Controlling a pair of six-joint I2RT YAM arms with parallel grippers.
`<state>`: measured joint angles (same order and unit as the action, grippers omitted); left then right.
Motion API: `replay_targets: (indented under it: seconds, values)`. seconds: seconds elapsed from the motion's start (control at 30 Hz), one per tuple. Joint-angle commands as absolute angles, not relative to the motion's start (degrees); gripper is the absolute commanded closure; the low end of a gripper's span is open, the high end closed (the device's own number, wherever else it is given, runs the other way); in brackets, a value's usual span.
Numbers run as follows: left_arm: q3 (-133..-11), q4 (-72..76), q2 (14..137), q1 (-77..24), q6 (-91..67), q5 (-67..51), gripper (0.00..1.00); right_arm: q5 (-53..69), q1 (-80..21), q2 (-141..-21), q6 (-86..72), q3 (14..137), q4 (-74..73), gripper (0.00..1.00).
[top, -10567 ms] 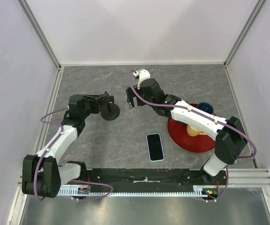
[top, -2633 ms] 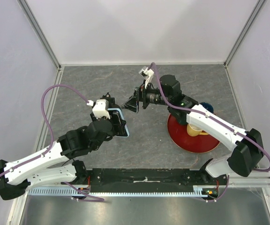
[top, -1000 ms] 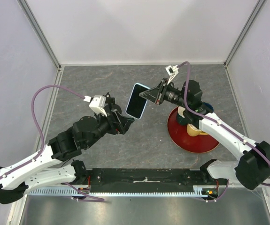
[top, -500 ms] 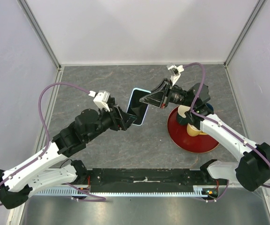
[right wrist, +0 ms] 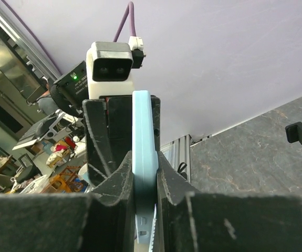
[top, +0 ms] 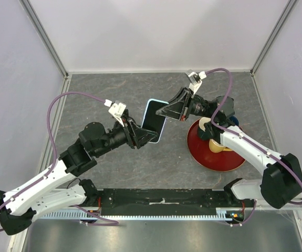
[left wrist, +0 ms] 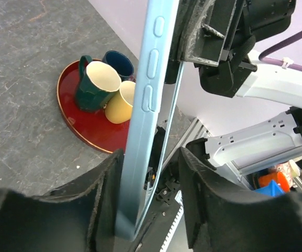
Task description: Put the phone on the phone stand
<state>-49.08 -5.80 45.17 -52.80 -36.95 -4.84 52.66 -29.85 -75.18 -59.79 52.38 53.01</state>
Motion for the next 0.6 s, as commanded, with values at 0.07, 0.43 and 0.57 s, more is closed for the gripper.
replay_targets:
  seconds: [0.07,0.43,0.57]
  values:
    - [-50.18,-3.16,45.53,-52.56,-33.84,-9.49,0.90,48.78,-29.88,-72.95,-54.41,53.61,49.57,0.94]
    - [-52.12,-8.34,44.12,-52.21,-26.64,-13.53,0.98,60.12,-29.88,-72.52,-47.38,55.55,44.49,0.21]
    - [-52.47,-10.63,44.12,-52.21,-24.61,-16.43,0.98,63.09,-29.88,-69.53,-42.37,55.37,40.61,0.19]
